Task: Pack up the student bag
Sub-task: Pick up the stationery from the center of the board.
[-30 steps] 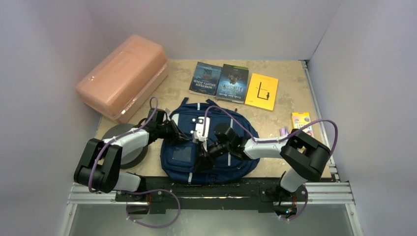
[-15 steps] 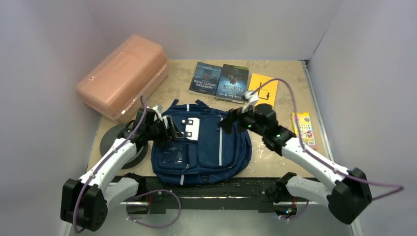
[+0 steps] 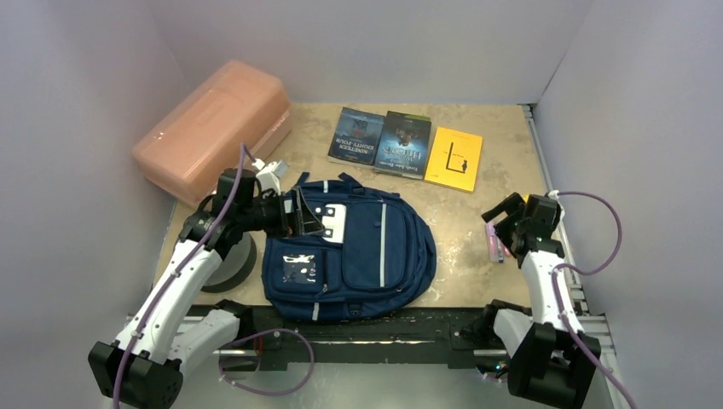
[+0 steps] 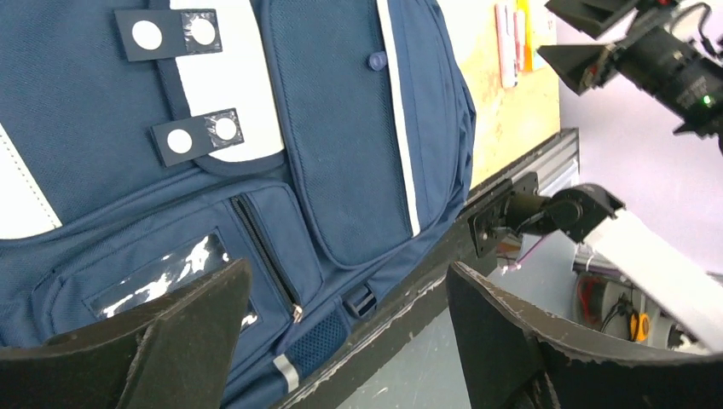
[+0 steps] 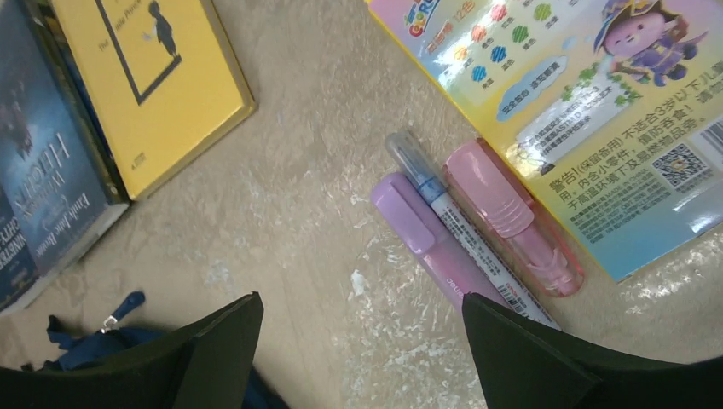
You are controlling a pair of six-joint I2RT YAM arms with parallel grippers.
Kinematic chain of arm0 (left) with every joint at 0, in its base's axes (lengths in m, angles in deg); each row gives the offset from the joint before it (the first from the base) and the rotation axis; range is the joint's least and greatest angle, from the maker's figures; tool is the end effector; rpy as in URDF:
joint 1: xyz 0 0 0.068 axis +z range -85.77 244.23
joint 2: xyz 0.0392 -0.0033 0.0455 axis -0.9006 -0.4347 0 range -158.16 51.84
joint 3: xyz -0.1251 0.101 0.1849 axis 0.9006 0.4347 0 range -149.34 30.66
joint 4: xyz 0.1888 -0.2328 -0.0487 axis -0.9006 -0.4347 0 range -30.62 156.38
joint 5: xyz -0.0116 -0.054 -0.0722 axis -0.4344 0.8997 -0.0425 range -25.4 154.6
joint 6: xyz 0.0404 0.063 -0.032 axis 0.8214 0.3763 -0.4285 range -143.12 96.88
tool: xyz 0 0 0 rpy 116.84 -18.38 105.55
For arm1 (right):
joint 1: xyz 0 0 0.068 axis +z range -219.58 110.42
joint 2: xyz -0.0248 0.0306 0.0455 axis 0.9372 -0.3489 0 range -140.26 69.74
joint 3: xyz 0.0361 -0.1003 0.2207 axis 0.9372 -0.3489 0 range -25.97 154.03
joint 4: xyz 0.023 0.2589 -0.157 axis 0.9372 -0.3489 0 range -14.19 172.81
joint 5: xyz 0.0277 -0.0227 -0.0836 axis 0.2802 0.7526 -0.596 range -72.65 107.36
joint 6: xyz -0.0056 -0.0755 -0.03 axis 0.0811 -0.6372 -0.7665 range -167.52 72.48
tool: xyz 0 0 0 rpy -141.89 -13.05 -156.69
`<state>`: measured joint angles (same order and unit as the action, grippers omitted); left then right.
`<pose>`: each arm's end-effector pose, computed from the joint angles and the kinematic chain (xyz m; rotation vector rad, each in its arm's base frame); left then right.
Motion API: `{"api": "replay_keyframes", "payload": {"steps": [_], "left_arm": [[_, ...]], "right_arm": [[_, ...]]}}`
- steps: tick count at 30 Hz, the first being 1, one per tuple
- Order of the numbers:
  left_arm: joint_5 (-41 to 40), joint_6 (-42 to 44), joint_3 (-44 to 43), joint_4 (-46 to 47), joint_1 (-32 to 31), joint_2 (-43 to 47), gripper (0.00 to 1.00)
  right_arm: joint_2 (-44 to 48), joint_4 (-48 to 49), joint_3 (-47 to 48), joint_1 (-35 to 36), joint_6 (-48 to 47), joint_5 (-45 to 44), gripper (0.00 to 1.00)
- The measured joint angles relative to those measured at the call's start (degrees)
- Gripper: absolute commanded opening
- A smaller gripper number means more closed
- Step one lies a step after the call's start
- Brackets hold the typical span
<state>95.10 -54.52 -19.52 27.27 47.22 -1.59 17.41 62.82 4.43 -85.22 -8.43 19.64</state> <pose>0.2496 -0.1139 0.2550 -0.0141 2.4120 -1.0290 0.2656 -0.0715 0.1506 1.0459 2.0655 0.2552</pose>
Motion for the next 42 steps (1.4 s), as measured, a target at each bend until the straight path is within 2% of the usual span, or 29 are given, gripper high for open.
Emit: {"api": "replay_keyframes", "payload": {"steps": [1, 2, 12, 17, 24, 30, 33, 37, 42], "left_arm": [[0.42, 0.96, -0.66, -0.85, 0.0, 0.15, 0.85], [0.83, 1.77, -1.11, -1.6, 0.0, 0.39, 0.85], [5.14, 4.22, -1.18, -3.67, -0.09, 1.31, 0.85], [5.99, 4.2, -0.09, -3.3, -0.52, 1.25, 0.85], [6.12, 4.15, 0.44, -3.26, -0.52, 1.29, 0.85], [5.03, 4.52, 0.98, -3.41, -0.52, 1.05, 0.84], [4.57, 4.66, 0.98, -3.48, -0.52, 0.9, 0.84], [4.13, 4.66, 0.98, -3.58, -0.52, 0.9, 0.84], [3.61, 4.68, 0.98, -4.0, -0.52, 0.92, 0.84]], "right_arm": [[-1.33, -0.26, -0.22, -0.2, 0.04, 0.72, 0.73], [-2.58, -0.17, -0.22, -0.17, -0.07, 1.22, 0.68], [-12.24, 0.66, 0.61, -0.13, -5.51, -2.21, 0.67], [-15.74, 1.68, 2.84, -0.13, -7.19, -3.23, 0.58], [-19.26, 3.32, 3.37, -0.11, -8.35, -1.75, 0.56], [-21.55, 2.78, 4.07, 3.98, -8.98, -2.67, 0.66], [-22.34, 1.4, 5.55, 7.39, -9.35, -4.55, 0.64], [-23.93, 0.31, 8.09, 9.51, -10.03, -6.93, 0.57], [-27.28, -0.9, 10.1, 12.2, -10.43, -9.44, 0.59]]}}
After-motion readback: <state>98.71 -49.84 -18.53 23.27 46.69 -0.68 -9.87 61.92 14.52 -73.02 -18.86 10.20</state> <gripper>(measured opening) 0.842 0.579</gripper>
